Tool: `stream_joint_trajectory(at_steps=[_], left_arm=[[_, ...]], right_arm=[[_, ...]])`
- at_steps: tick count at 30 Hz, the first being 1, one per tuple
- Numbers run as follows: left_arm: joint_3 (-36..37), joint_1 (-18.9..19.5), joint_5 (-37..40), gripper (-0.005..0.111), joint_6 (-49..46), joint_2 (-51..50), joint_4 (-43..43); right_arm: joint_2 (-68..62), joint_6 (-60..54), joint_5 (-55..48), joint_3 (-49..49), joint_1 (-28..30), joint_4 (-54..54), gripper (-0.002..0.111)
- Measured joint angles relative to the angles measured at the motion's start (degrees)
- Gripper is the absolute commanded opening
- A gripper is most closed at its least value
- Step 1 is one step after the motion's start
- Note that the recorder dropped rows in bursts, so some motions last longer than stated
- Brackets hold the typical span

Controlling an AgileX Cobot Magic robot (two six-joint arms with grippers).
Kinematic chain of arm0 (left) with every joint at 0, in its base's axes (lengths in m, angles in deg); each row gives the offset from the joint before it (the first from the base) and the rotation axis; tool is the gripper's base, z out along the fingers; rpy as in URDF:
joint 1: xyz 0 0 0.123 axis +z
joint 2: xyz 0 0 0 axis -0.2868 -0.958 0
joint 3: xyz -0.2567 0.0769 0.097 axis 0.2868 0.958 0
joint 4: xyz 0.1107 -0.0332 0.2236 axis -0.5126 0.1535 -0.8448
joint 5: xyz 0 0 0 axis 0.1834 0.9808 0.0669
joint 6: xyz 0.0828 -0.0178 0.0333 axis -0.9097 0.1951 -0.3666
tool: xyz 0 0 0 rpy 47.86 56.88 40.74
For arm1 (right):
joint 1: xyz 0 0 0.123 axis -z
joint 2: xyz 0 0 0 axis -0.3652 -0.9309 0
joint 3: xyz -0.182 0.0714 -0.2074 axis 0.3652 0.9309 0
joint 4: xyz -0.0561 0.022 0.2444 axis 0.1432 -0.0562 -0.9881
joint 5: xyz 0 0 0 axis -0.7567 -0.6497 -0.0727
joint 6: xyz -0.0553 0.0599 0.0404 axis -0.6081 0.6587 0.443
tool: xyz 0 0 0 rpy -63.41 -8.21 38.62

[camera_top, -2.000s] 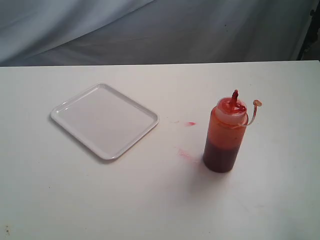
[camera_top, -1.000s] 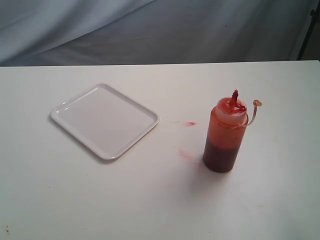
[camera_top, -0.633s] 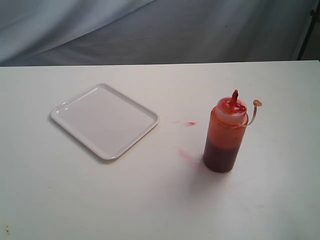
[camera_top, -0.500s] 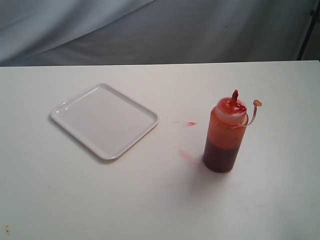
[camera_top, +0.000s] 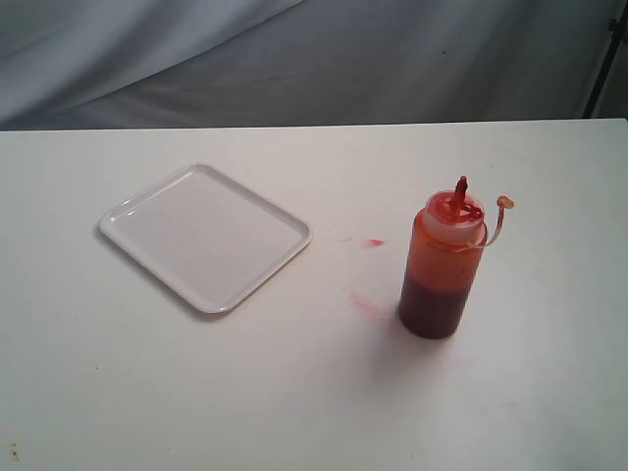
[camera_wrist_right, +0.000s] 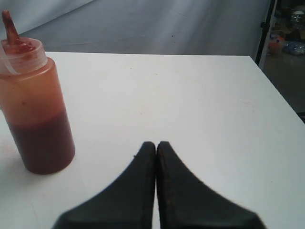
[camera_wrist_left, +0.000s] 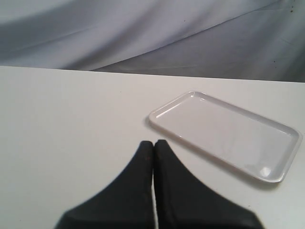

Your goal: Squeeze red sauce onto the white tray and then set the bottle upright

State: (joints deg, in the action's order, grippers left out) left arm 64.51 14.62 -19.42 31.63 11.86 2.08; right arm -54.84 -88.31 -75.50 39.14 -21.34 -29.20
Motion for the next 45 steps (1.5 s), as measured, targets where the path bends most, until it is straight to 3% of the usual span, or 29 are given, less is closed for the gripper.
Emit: stream_joint_trajectory(at_steps=[20, 28, 45], left_arm=[[0.0, 0.0, 0.0, 0.001, 0.0, 0.0, 0.0], [0.0, 0.0, 0.0, 0.001, 0.0, 0.0, 0.0], [0.0, 0.0, 0.0, 0.001, 0.0, 0.0, 0.0]], right_arm=[[0.0, 0.0, 3.4, 0.0, 0.0, -5.6, 0.000], [0.0, -0.6, 7.6, 0.0, 0.0, -14.1, 0.000], [0.0, -1.1, 18.5, 0.0, 0.0, -15.0, 0.000]])
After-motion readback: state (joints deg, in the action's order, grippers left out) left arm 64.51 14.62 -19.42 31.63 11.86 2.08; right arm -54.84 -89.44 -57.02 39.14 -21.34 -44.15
